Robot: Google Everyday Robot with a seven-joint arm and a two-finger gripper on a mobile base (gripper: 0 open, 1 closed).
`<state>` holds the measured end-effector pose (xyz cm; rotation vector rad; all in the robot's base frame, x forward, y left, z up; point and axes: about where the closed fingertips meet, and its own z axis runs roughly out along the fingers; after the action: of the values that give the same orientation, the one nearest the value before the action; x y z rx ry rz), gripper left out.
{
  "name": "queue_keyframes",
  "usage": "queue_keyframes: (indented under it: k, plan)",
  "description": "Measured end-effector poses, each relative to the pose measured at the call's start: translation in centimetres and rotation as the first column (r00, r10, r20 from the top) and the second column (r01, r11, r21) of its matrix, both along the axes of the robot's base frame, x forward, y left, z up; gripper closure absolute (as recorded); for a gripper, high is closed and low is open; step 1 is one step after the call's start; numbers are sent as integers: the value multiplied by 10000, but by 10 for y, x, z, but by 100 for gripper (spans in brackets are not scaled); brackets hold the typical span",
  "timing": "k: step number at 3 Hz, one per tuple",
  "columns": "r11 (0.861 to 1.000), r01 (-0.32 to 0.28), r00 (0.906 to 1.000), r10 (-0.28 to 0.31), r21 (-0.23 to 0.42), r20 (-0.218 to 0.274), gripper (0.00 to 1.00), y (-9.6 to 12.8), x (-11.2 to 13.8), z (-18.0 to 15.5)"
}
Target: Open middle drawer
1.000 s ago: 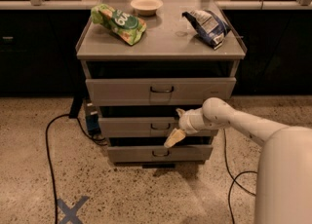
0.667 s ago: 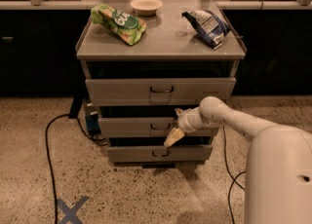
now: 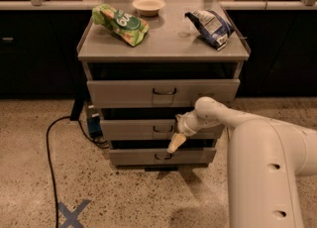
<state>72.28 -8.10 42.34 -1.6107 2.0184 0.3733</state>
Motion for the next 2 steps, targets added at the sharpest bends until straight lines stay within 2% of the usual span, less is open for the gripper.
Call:
queue_keyframes:
  k: [1,2]
  plan:
    - [9999,116,9977,-119,-50,-668,0,-1,-23,-5]
    - [10000,17,9974,-23,-90,-725,0,3,-24,-8]
